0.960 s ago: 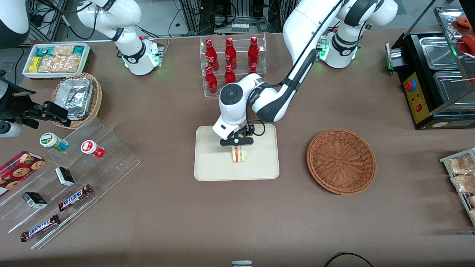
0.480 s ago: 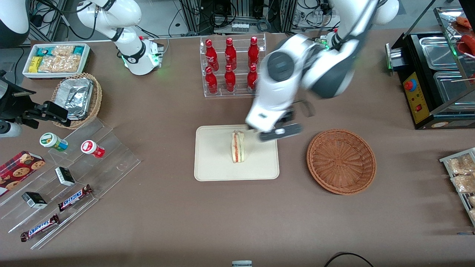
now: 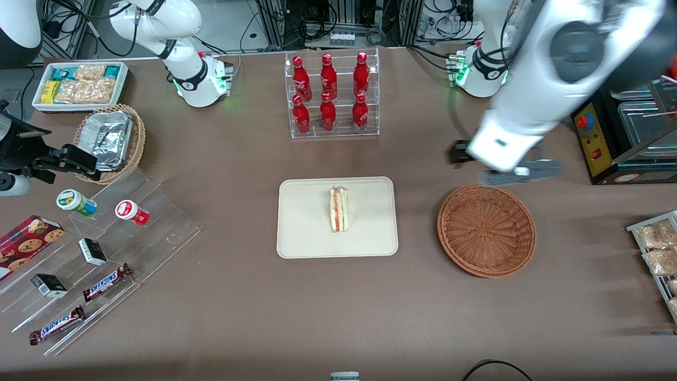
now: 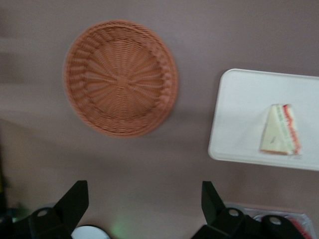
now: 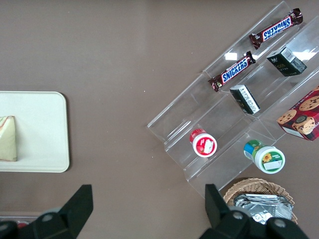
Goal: Place sandwich from basket to tray
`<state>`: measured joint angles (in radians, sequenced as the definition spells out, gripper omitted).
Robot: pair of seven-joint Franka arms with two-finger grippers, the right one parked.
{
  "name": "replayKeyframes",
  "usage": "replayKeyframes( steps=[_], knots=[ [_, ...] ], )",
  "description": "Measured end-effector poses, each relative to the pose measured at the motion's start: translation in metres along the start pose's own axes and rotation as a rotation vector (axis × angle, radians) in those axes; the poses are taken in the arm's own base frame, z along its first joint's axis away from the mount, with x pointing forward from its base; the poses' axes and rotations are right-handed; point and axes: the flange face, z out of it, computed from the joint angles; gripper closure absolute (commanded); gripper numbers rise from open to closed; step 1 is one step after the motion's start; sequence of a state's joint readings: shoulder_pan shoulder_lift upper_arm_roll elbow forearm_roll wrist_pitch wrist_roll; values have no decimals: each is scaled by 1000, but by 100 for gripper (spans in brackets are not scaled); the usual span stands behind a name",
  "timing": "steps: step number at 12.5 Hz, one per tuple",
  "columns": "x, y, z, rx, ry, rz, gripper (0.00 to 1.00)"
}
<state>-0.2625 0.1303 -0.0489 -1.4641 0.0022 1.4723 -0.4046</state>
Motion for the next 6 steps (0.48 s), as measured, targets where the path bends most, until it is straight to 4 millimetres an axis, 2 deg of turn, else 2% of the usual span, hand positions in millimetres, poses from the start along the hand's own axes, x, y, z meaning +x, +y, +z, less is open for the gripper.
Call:
replayKeyframes(
  steps=[1, 3, 5, 6],
  knots=[
    [4, -33, -8, -5, -1, 15, 0],
    [8, -88, -15, -16, 2, 43, 0],
    [9, -124, -13, -22, -3, 62, 0],
    [9, -134, -13, -23, -4, 59, 0]
  ],
)
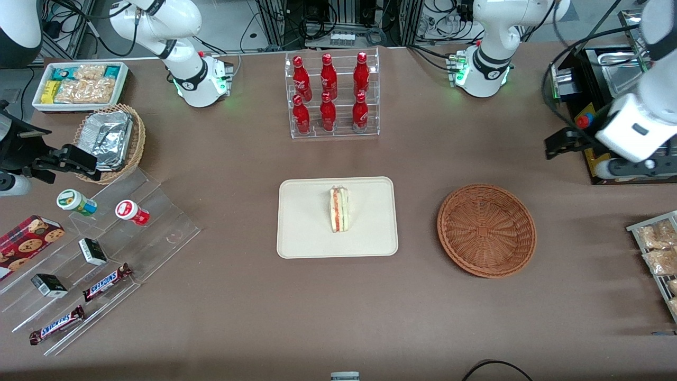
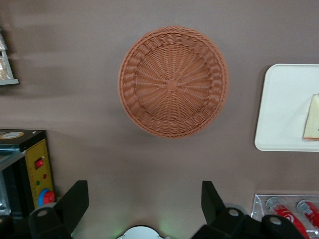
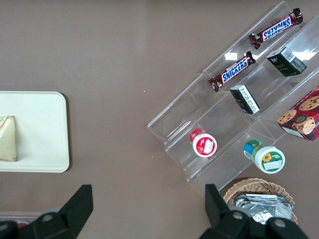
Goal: Place sandwich from basket to tray
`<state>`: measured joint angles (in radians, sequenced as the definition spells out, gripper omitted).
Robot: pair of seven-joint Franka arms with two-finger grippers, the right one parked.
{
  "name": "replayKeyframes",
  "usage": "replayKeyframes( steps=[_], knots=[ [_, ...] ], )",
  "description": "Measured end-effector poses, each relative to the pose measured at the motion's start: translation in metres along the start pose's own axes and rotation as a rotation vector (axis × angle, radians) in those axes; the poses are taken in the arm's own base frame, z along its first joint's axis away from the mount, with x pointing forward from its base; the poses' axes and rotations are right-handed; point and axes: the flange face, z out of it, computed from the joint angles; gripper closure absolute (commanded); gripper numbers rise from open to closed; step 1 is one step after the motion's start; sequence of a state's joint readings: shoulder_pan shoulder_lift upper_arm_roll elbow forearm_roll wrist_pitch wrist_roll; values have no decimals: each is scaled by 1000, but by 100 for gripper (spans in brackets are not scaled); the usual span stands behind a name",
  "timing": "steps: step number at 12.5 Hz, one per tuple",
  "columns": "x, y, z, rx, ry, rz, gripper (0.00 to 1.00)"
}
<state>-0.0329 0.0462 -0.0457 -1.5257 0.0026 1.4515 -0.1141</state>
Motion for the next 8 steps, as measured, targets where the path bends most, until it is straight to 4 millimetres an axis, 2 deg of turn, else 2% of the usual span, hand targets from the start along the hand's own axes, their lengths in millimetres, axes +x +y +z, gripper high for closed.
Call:
replayKeyframes(
  steps=[3, 8],
  knots=[
    [-1, -7, 0, -1, -1, 6, 0],
    [-1, -31, 0, -8, 0, 15, 0]
  ],
)
